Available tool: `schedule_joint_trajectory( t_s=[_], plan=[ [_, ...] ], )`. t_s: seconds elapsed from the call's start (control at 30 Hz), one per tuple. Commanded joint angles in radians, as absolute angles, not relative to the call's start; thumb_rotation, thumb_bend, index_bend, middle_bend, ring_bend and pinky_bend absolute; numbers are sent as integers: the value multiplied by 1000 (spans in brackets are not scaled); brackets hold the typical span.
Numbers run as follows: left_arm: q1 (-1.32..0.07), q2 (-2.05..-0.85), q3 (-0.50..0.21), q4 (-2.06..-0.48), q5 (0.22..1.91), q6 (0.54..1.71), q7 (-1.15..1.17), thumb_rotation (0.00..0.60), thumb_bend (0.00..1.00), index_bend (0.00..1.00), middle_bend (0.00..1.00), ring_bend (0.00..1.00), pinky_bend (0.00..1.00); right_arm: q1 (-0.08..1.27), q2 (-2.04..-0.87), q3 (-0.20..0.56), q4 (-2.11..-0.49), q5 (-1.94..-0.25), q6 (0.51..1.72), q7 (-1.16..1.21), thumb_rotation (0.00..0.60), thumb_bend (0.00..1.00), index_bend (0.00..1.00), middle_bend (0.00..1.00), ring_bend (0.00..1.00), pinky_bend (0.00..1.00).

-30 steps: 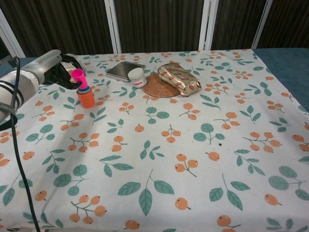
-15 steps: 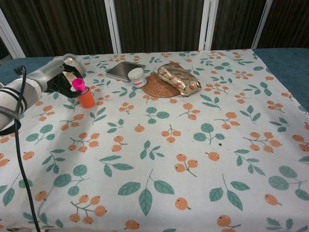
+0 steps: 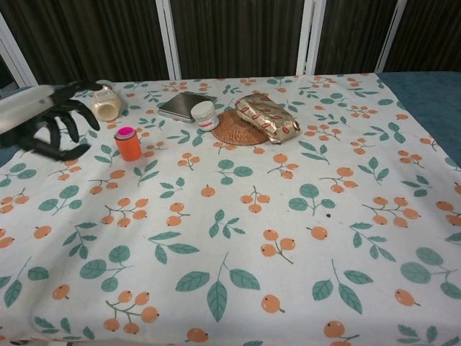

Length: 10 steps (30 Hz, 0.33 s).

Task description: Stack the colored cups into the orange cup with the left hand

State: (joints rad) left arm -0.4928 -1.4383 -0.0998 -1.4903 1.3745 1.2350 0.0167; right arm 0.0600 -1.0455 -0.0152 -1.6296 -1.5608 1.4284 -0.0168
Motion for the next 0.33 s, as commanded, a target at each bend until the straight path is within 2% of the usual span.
schedule_joint_trajectory(
  t_s=[0.03,0.13,0.33],
  plan=[
    [-203,-1244,198,-1521,1693,1567,-57,600,376,0,0,0,104,60,-1054,-22,-1632,-1572,1428,-32,600,185,0,0,0,0],
    [-169,-1220,231,-1490,1711,1576,-46,600,372,0,0,0,76,57,-1063,-30,-1631,-1592,1435,-46,600,185,0,0,0,0],
    [-141,-1233,188,-1470,1710,1620,-12,600,375,0,0,0,74,52,-1072,-36,-1628,-1612,1449,-52,600,186,0,0,0,0]
  ],
)
